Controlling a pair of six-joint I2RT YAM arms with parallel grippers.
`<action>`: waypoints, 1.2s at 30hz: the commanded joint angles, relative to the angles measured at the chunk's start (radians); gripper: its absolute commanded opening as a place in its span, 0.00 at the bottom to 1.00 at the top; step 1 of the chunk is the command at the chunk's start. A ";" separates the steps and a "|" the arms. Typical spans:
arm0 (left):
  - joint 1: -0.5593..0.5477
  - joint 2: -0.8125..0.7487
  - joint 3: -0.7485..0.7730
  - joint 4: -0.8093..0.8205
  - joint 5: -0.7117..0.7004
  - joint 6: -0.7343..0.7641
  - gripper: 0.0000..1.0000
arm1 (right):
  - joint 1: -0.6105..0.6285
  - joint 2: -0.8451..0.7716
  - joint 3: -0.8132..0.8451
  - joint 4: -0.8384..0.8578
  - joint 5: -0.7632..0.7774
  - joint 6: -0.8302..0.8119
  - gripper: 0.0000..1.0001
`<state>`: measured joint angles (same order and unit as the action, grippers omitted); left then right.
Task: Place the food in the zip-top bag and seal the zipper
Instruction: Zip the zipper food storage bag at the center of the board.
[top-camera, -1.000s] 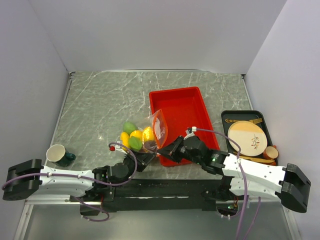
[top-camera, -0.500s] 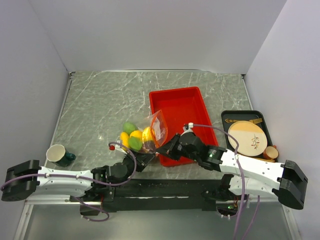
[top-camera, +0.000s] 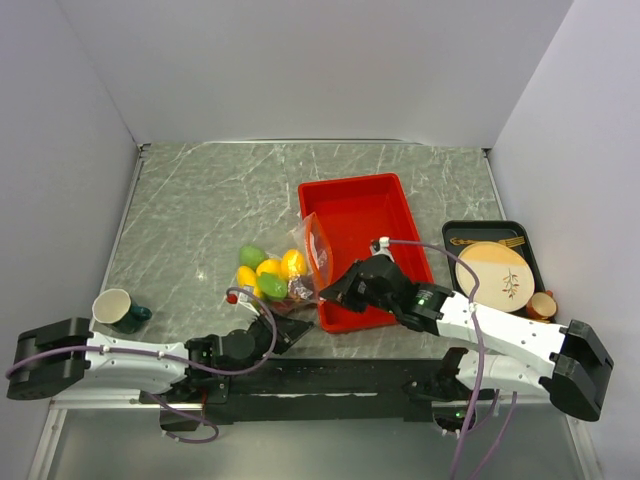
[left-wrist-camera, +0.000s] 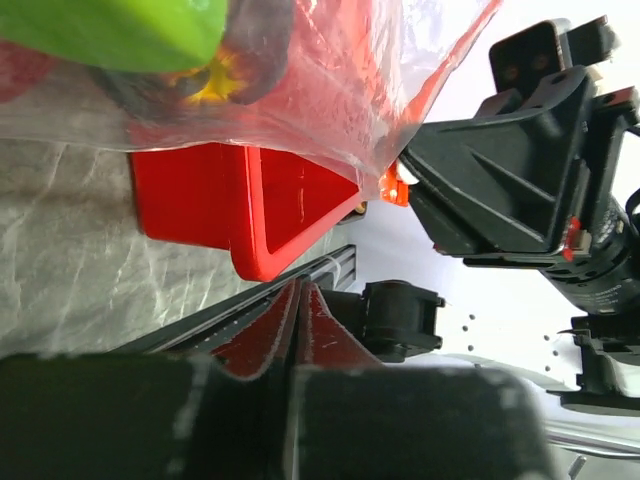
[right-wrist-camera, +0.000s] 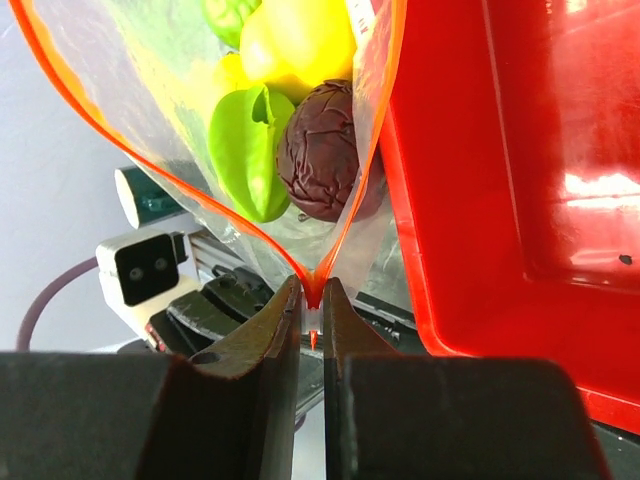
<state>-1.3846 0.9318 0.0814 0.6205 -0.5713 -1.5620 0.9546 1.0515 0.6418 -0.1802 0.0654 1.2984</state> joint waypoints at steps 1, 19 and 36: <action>-0.007 -0.040 -0.012 0.051 -0.015 0.006 0.16 | -0.004 -0.013 0.009 0.046 -0.018 0.013 0.00; -0.063 0.058 0.032 0.153 -0.160 -0.004 0.78 | 0.220 -0.189 -0.180 0.142 0.076 0.378 0.00; -0.151 -0.059 0.043 -0.200 -0.338 -0.257 0.12 | 0.309 -0.226 -0.212 0.122 0.220 0.466 0.00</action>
<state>-1.5272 0.8825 0.0891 0.5201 -0.8520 -1.7561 1.2583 0.8597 0.4206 -0.0555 0.2138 1.7390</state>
